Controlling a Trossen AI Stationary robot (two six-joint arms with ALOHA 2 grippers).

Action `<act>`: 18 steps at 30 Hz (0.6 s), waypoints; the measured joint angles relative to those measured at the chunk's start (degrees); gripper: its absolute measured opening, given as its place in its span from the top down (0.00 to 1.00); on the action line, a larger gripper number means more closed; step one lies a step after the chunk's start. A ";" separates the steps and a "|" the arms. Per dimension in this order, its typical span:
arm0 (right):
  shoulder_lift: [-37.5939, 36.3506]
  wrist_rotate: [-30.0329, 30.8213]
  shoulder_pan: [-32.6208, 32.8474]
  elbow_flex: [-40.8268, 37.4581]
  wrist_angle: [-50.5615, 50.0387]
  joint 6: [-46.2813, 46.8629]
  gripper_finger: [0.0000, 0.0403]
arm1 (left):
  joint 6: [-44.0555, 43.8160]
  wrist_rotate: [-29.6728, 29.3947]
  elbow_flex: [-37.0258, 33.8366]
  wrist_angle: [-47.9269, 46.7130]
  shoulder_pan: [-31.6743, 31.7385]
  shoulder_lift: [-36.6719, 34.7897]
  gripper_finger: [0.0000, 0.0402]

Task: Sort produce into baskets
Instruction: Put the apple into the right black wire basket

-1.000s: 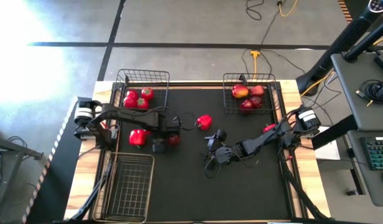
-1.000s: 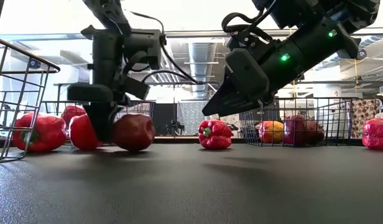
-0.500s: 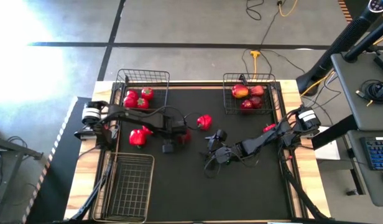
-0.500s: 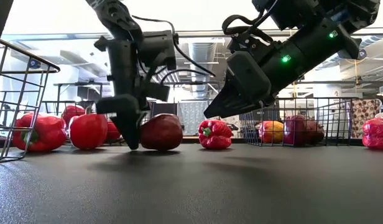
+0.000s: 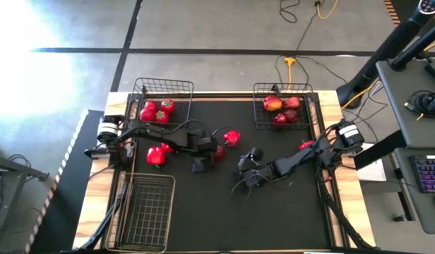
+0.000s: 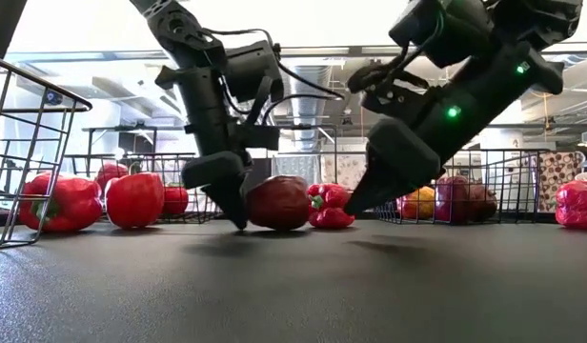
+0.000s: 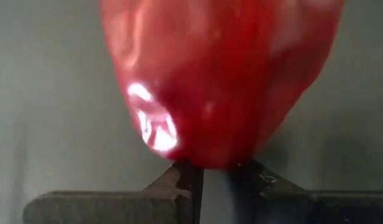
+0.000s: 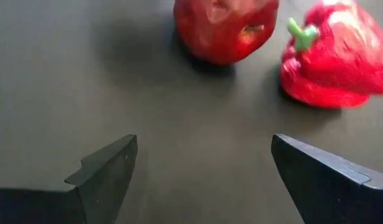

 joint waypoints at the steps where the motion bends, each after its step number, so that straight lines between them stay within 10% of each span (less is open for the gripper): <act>1: 0.00 0.12 -0.08 0.00 -0.89 0.76 0.10 | 0.07 -0.25 0.01 0.97 0.00 0.00 0.91; 18: 0.00 0.05 -0.45 -0.02 -10.22 9.63 0.10 | 5.46 0.94 15.86 -14.63 -3.09 -3.83 0.91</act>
